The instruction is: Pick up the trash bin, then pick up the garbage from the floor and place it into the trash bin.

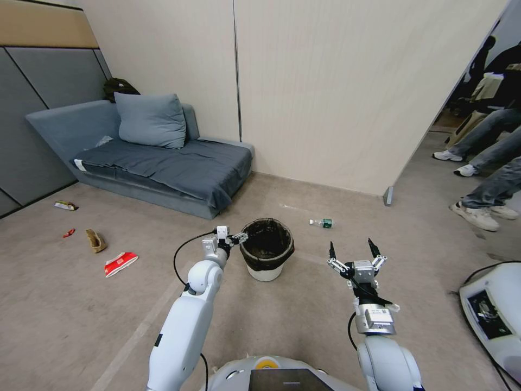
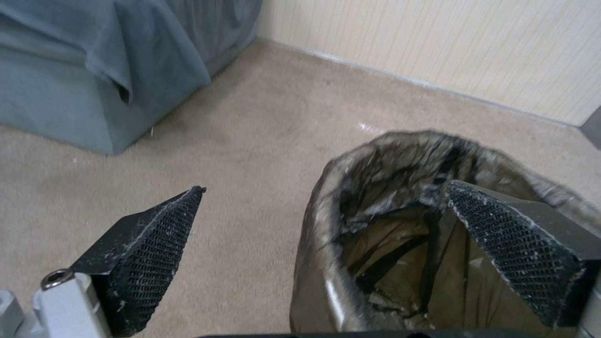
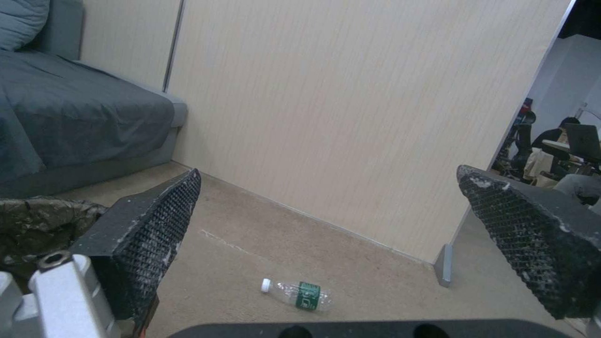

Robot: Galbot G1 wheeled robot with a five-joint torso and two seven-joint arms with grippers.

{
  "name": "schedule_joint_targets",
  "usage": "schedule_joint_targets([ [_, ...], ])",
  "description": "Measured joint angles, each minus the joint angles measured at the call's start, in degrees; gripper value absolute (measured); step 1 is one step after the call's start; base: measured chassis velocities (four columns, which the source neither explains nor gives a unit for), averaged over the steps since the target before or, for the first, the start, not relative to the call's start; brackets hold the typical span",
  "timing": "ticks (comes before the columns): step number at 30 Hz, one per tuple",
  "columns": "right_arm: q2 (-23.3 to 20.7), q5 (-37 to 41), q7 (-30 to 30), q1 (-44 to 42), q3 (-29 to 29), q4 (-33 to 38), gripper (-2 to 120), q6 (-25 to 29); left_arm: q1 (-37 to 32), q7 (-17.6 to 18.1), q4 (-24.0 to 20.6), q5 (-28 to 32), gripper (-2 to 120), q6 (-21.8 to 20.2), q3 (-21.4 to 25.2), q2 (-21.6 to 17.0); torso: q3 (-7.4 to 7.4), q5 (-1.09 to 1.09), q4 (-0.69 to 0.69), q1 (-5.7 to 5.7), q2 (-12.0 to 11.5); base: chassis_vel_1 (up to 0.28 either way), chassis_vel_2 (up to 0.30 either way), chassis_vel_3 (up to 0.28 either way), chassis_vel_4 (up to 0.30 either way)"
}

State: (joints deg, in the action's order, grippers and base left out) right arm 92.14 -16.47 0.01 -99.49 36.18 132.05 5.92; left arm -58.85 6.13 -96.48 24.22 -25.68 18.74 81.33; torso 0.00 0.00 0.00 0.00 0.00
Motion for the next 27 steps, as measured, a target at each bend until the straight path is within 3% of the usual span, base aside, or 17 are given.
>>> schedule_joint_targets([
  [27,0.0,0.0,-0.3,-0.2,-0.3,-0.7,100,1.5,4.1,-0.6,10.9,0.6,99,-0.2,0.2,2.0,0.00,0.00,0.00,0.00,0.0,0.000,0.000,0.000,0.000],
])
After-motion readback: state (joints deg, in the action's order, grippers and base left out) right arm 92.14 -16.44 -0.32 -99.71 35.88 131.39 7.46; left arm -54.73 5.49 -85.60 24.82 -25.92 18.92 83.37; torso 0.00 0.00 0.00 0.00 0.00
